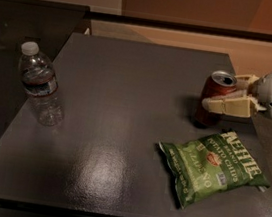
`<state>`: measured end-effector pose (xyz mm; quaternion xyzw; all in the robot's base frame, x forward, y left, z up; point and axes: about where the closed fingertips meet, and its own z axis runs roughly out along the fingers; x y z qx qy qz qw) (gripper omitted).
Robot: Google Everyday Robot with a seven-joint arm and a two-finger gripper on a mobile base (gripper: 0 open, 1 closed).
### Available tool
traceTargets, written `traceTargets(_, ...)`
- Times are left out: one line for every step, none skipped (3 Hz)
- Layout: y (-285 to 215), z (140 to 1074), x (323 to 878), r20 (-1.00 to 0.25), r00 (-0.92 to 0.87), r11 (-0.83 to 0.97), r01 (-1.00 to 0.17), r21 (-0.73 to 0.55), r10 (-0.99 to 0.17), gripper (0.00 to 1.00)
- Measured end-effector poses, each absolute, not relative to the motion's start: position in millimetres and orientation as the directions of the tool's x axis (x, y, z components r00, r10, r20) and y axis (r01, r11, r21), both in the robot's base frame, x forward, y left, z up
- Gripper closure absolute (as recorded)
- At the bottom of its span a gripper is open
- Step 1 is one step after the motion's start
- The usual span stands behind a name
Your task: Move coke can near green jalapeno chip bag
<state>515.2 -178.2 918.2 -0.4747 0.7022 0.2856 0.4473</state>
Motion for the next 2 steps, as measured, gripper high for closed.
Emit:
traceTargets(-177.9, 915.0, 515.2, -0.897, -0.155, 0.385, -0.923, -0.018, -0.413, 0.00)
traceTargets(-177.8, 915.0, 515.2, -0.897, -0.155, 0.385, -0.923, -0.018, -0.413, 0.00)
